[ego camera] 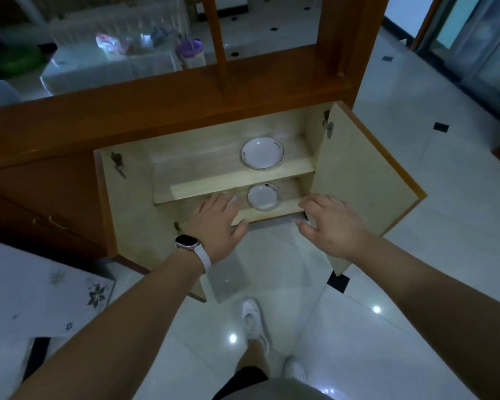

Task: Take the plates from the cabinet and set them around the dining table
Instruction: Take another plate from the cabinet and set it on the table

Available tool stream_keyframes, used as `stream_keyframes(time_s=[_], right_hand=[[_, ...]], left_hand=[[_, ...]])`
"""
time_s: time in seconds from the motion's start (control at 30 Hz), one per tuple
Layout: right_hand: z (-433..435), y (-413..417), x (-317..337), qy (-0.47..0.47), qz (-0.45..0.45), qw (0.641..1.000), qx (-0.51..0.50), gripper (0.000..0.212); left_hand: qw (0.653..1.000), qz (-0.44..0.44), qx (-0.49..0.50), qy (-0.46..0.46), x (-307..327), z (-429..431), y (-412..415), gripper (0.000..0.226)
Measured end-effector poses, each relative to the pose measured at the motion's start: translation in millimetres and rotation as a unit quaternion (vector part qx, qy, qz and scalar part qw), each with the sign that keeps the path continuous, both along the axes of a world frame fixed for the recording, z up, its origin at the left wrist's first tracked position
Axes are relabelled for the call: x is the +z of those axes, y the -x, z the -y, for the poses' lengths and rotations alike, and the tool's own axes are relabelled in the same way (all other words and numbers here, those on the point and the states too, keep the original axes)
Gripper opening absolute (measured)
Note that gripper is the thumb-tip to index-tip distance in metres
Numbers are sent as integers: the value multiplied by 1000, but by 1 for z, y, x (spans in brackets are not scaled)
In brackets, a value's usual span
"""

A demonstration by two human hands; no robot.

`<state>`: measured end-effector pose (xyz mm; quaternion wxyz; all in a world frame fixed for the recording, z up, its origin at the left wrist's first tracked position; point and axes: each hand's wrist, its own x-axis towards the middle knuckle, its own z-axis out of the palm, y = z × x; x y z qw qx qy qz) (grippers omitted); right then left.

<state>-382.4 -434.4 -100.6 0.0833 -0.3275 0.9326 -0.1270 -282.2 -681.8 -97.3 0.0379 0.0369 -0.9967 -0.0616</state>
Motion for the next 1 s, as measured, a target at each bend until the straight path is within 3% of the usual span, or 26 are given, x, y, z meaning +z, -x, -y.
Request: stream_keyframes(time_s=[0.27, 0.43, 0.7, 1.0], right_hand=[[57, 82, -23, -38, -6, 999, -27, 45], [93, 127, -43, -32, 10, 997, -68, 59], [117, 183, -63, -66, 46, 994, -71, 52], [138, 260, -148, -45, 46, 996, -55, 53]], left_hand=[[999, 35, -18, -30, -43, 65, 100, 61], [997, 59, -26, -50, -69, 101, 156, 53], [996, 75, -31, -45, -89, 131, 216, 50], [994, 96, 15, -49, -164, 141, 269, 56]])
